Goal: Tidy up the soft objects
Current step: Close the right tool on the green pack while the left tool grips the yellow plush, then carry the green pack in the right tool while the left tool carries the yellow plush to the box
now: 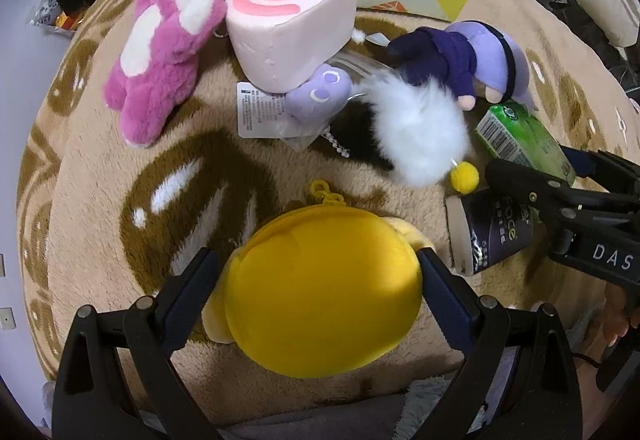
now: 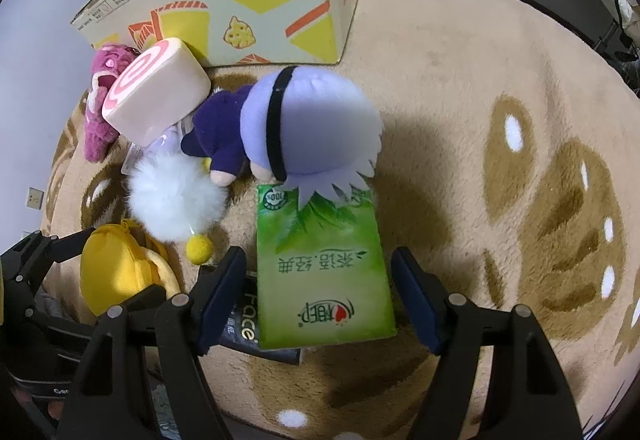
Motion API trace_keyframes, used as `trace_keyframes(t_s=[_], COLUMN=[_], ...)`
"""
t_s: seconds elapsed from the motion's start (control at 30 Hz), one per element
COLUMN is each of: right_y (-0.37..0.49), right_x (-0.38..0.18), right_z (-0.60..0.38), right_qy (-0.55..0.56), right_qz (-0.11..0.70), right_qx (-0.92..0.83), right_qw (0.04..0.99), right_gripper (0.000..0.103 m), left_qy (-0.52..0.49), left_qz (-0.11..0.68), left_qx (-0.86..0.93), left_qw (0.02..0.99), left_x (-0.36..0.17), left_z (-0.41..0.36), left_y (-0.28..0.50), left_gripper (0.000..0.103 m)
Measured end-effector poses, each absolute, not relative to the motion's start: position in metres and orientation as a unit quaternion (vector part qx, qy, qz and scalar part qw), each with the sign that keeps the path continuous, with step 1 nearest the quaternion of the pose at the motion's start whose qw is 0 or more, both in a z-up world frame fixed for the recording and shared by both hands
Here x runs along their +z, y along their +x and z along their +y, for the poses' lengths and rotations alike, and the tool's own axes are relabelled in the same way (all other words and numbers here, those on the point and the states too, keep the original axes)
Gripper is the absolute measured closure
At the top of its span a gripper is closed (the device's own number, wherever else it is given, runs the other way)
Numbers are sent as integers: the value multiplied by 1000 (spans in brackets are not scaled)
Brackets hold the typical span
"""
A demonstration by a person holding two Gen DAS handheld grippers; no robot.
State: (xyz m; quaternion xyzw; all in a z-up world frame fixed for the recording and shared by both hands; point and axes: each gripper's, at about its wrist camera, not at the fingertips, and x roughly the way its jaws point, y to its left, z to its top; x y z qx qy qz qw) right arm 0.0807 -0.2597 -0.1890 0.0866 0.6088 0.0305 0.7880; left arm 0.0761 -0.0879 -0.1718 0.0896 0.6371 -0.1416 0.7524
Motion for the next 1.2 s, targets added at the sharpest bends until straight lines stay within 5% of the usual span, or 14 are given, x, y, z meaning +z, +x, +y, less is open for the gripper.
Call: trace_keyframes(t_s=[0.07,0.13,0.4,1.2], right_y=[83,85,85,58], right_x=[-192,-195,-199,-132], right_z=[-259,-257,-251,-251], right_qy=[87,85,77,65], right_qz=[611,612,610,513], right_qx=[32,35,37,33], right_qw=[787,785,788,855], right_gripper=[26,39,47,48], left_qy=[88,87,81,52], left_qz=[639,641,640,506], left_qx=[-142,-142,-150,-82], left_qw=[751,750,749,857], left_x=[-171,-173,-173,-95], left_z=[-90,-88,-86,-48], left_y=[76,77,75,55], left_gripper=[7,7,19,20])
